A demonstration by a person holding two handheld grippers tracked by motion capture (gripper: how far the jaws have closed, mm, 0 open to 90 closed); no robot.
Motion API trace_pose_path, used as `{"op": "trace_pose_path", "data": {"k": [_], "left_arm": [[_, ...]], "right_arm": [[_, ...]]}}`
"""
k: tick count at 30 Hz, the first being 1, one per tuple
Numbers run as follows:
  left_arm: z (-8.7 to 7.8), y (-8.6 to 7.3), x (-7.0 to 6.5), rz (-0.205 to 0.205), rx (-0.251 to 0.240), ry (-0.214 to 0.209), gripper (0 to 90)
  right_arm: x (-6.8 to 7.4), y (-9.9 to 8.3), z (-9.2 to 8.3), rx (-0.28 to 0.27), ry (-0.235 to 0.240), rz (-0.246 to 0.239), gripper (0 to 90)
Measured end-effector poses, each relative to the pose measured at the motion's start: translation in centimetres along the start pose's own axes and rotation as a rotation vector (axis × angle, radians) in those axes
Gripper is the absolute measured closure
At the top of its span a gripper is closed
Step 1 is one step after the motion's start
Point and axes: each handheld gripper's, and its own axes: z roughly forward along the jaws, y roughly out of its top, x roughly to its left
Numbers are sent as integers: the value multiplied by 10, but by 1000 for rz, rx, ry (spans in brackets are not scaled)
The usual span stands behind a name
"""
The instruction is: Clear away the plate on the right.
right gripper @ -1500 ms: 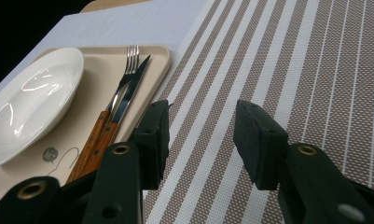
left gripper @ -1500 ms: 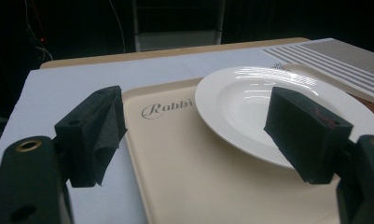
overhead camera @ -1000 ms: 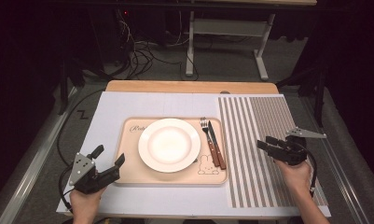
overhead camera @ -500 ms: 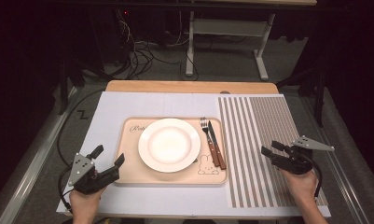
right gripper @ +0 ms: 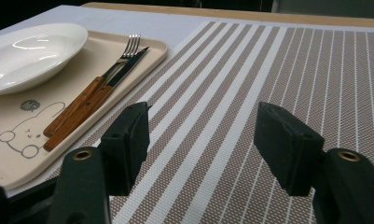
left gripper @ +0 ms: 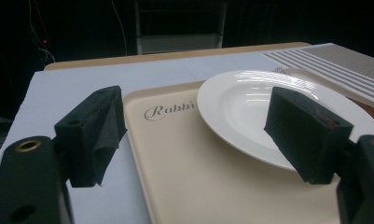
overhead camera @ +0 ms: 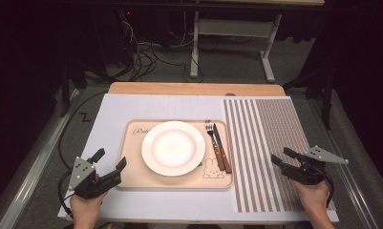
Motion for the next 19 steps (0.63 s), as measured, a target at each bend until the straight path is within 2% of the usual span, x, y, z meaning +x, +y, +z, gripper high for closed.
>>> {"op": "trace_pose_path", "data": {"k": [8,19], "left_arm": [[-1,0,1,-5,1,-5,207],[-1,0,1,-11,-1,-10,205]], "right_arm": [[-4,-11,-10,-45,-22,14,328],[-7,-14,-18,-90,-39,30,292]]}}
